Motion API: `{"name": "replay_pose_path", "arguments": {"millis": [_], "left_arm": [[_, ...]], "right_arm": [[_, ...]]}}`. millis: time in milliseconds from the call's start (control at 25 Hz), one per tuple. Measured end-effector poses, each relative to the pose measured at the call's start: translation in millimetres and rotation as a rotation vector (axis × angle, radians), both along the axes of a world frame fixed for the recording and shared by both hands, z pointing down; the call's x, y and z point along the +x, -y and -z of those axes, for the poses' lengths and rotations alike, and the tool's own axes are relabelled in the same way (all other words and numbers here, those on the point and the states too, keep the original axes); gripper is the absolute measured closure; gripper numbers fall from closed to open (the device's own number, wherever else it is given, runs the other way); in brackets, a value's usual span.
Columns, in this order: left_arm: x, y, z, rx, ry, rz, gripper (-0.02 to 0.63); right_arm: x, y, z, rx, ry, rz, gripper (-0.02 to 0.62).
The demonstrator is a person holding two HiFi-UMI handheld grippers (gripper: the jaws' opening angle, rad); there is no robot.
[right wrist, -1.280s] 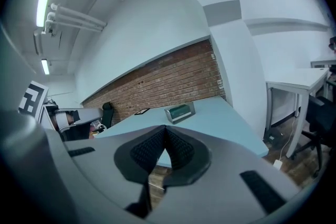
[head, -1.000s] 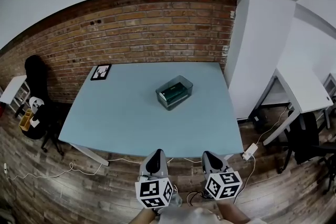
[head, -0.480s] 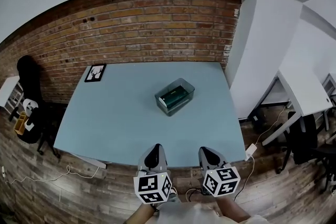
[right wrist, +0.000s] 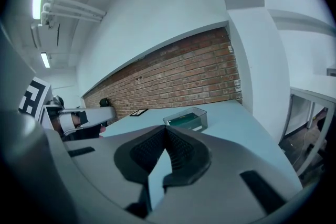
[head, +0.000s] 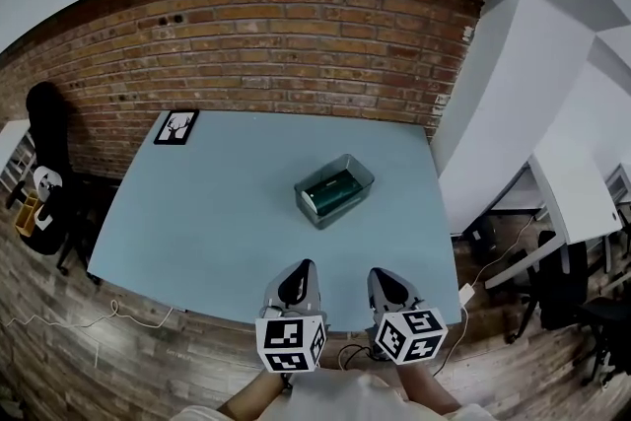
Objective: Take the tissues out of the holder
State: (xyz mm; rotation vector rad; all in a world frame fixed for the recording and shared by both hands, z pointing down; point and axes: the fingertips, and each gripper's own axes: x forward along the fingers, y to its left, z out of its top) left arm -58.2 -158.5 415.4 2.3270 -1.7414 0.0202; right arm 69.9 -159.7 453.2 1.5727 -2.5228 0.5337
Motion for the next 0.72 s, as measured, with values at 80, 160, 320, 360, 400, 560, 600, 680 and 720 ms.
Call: {"name": "replay_pose_path", "arguments": {"millis": [80,160,320,360,400,560,600,680,720], "left_arm": [[2,12,2,0.005,0.000,-0.006,0.598],[4,22,4,0.009,-0.004,-0.002,0.598],[8,35,-2,-0.014,-0.017,0.025,0.598],[9,38,-3,-0.021,-0.018,0.034,0.598],[10,42,-3,-0.027,-0.019,0.043,0.598],[13,52,3,-0.029,-0.030,0.078,0.598],[12,53,3,-0.031,-0.029,0.085,0.598],[12,57,1,-0.036,-0.030,0.102,0.598],[12,58,-1,-0.039,-0.031,0.110,0.598]], "right_arm": [[1,11,2,-0.001,0.009,0.002,0.591],[2,21,5,0.002,0.021,0.004,0.591],[6,34,4,-0.011,0.056,0.029,0.591],[6,37,4,-0.014,0.061,0.042,0.591],[6,42,5,-0.014,0.062,0.058,0.591],[-3,58,11,-0.005,0.037,0.160,0.589],[-6,59,11,-0.004,0.040,0.185,0.589],[-9,65,13,-0.002,0.057,0.216,0.589],[-9,69,13,0.000,0.060,0.227,0.589]]}}
